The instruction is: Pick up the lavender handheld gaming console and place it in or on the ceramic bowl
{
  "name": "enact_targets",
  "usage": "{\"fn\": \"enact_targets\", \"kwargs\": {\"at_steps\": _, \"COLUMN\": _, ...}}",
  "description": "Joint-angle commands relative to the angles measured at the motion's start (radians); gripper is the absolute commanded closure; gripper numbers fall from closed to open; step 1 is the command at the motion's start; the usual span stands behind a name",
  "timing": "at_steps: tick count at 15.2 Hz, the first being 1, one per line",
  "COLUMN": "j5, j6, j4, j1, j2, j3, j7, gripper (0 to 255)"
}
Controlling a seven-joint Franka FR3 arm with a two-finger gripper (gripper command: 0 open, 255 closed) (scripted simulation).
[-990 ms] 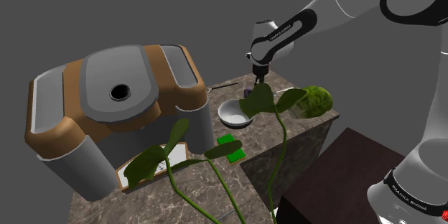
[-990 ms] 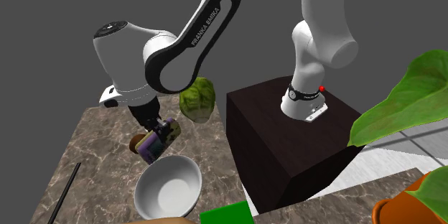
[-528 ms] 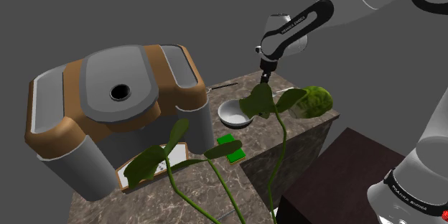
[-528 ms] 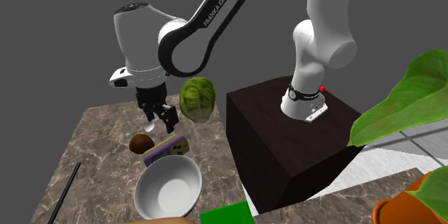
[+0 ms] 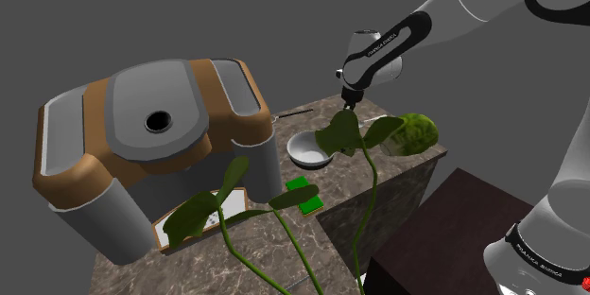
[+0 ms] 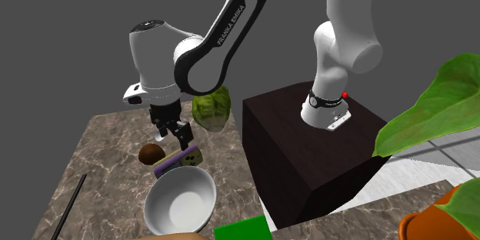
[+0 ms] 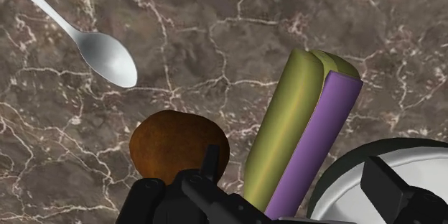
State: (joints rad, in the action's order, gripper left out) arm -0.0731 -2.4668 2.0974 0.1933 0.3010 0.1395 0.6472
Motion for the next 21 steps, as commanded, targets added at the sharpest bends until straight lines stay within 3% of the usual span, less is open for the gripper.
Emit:
{"fn": "enact_targets", "kwargs": {"at_steps": 1, "j5": 0.000, "j6": -0.004, "j4": -0.001, "j1": 0.000, "j2": 0.005, "j3": 0.000, "j7": 0.001, "gripper": 0}}
{"fn": "enact_targets", "kwargs": {"at_steps": 6, "j5": 0.000, "j6": -0.004, "j4": -0.001, "j1": 0.000, "j2": 0.005, "j3": 0.000, "j7": 0.001, "gripper": 0}}
{"fn": "enact_targets", "kwargs": {"at_steps": 7, "j5": 0.000, "j6": -0.004, "j4": -0.001, "j1": 0.000, "j2": 0.005, "j3": 0.000, "j7": 0.001, "gripper": 255}}
{"fn": "enact_targets", "kwargs": {"at_steps": 16, "j5": 0.000, "j6": -0.004, "j4": -0.001, "j1": 0.000, "j2": 0.005, "j3": 0.000, "j7": 0.001, "gripper": 255}}
{"fn": "enact_targets", "kwargs": {"at_steps": 17, "j5": 0.000, "j6": -0.004, "j4": -0.001, "j1": 0.000, "j2": 0.005, "j3": 0.000, "j7": 0.001, "gripper": 0}}
{"fn": "enact_targets", "kwargs": {"at_steps": 20, "j5": 0.060, "j6": 0.032, "j4": -0.042, "j1": -0.071, "j2": 0.078, "j3": -0.026, "j7": -0.176, "gripper": 0}}
{"fn": "enact_targets", "kwargs": {"at_steps": 21, "j5": 0.061, "j6": 0.022, "j4": -0.042, "j1": -0.073, "j2": 0.088, "j3": -0.028, "j7": -0.176, "gripper": 0}}
